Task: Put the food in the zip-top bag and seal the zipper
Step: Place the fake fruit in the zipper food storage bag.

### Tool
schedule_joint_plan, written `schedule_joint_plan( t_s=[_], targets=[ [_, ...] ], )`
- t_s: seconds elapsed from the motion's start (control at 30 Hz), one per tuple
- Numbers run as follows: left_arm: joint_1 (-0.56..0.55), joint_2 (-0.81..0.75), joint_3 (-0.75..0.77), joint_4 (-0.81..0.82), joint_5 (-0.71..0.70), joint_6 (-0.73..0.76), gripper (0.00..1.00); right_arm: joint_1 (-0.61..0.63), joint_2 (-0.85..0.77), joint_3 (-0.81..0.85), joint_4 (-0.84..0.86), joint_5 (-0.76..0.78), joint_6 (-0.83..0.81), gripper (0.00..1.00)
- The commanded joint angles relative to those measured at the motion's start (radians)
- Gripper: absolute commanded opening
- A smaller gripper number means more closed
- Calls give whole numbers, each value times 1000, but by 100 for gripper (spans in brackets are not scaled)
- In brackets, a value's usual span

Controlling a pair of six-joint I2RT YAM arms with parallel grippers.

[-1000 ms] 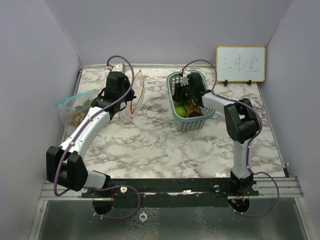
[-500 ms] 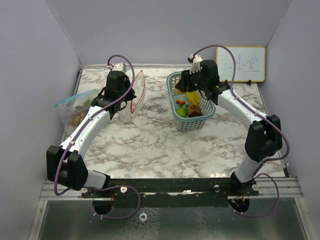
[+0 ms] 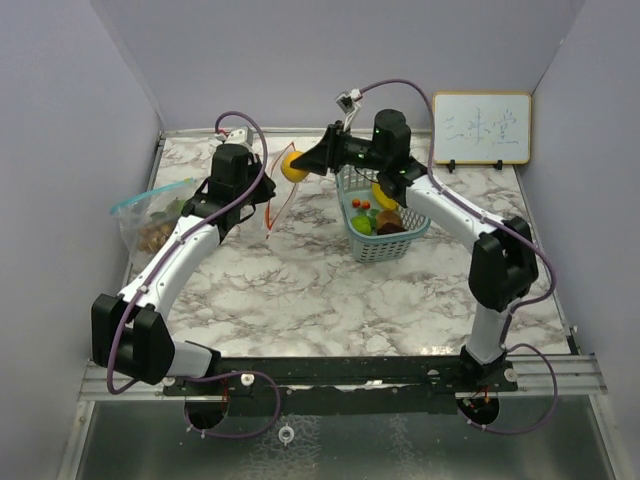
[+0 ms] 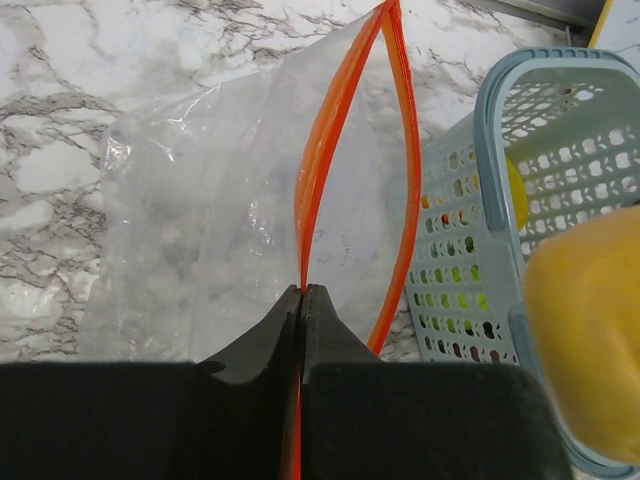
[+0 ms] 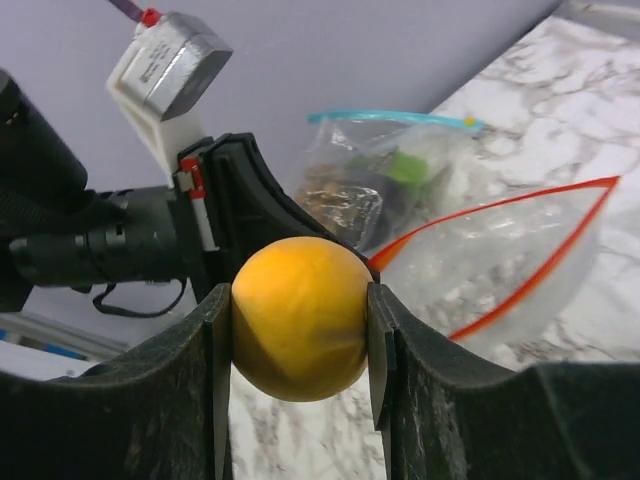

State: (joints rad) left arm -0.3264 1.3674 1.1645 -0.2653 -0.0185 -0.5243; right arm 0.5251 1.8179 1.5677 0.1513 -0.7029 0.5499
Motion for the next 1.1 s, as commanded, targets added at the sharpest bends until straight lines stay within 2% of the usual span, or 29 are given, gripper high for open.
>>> schedule_joint_plan(
  t_s=[0.0,0.13,0.23,0.43,0.57,0.63,0.73,0.8,0.83,0.97,1.07],
  targets=[
    [5,-57,-35,55,72,-42,0,24,127,40,310,-110,335,14],
    [6,-83,-54,70,94,-68,0,58,189,57,273,-38,331,14],
    [6,-102,-49,59,91,-77,0,61,188,1,224,73,299,14],
    [8,-129,-10,31,47,-90,0,69,150,15,-128,319,74,14],
    [19,-123,2,47,58,-122,0,89,171,104,-312,415,-73,17],
    [20,-111,3,66,78,-141,0,96,168,131,-346,427,-106,24],
    [21,-95,-10,96,104,-171,0,101,143,143,-347,432,-116,46],
    [20,-89,-31,114,115,-193,0,100,123,155,-353,431,-125,66],
    [21,-86,-43,125,123,-203,0,100,113,162,-357,431,-128,72],
    [23,-77,-93,172,156,-260,0,99,72,197,-412,449,-164,84],
    [22,-73,-114,185,164,-289,0,92,16,200,-473,530,-207,89]
  ],
)
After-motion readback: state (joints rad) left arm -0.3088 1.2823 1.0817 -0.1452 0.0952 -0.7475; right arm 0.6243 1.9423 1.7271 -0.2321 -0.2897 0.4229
